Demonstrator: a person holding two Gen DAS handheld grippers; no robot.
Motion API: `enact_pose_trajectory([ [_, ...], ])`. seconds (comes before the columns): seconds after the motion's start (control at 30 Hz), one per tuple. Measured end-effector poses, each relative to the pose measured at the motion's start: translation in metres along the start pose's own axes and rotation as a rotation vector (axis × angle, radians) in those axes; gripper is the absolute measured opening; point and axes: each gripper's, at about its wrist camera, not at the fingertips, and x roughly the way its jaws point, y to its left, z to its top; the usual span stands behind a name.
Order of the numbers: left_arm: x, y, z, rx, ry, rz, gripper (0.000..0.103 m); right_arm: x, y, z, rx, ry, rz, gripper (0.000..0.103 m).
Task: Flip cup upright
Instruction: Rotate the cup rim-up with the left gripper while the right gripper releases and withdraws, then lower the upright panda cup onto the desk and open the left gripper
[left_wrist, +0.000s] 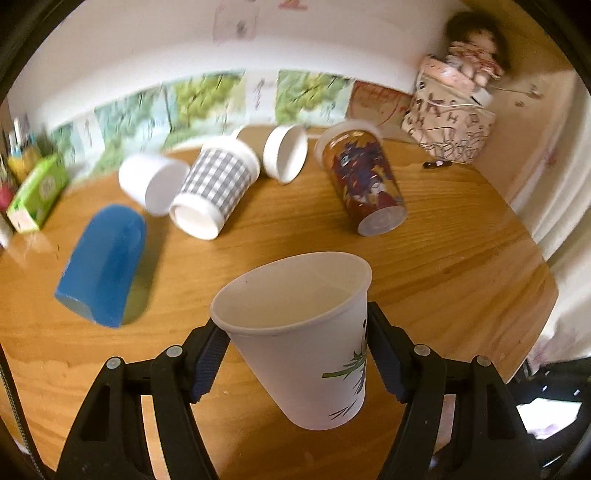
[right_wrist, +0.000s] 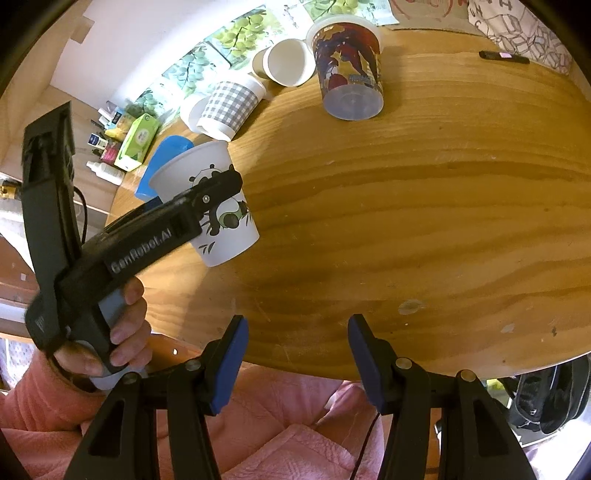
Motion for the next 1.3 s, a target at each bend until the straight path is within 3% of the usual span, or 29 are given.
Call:
enact_pose_trajectory([
  [0.1, -0.001, -0.012, -0.006, 0.049, -0.060, 0.030, 0.074, -0.003, -0.003, -0.003, -0.012, -0.002, -0.013, 0.057],
  [0.3, -0.005, -0.025, -0.026, 0.112, -0.101, 0.082, 0.074, -0.006, -0.009, -0.014, -0.030, 0.008, -0.036, 0.057],
  [0.73, -0.019, -0.031, -0.069, 0.113, -0.049, 0.107, 0.074, -0.006, -0.015, -0.032, -0.041, 0.023, -0.047, 0.057],
  [1.3, -0.036, -0.017, -0.116, 0.123, 0.171, 0.081, 0.075, 0.004, -0.001, -0.056, -0.071, 0.051, -0.042, 0.067],
])
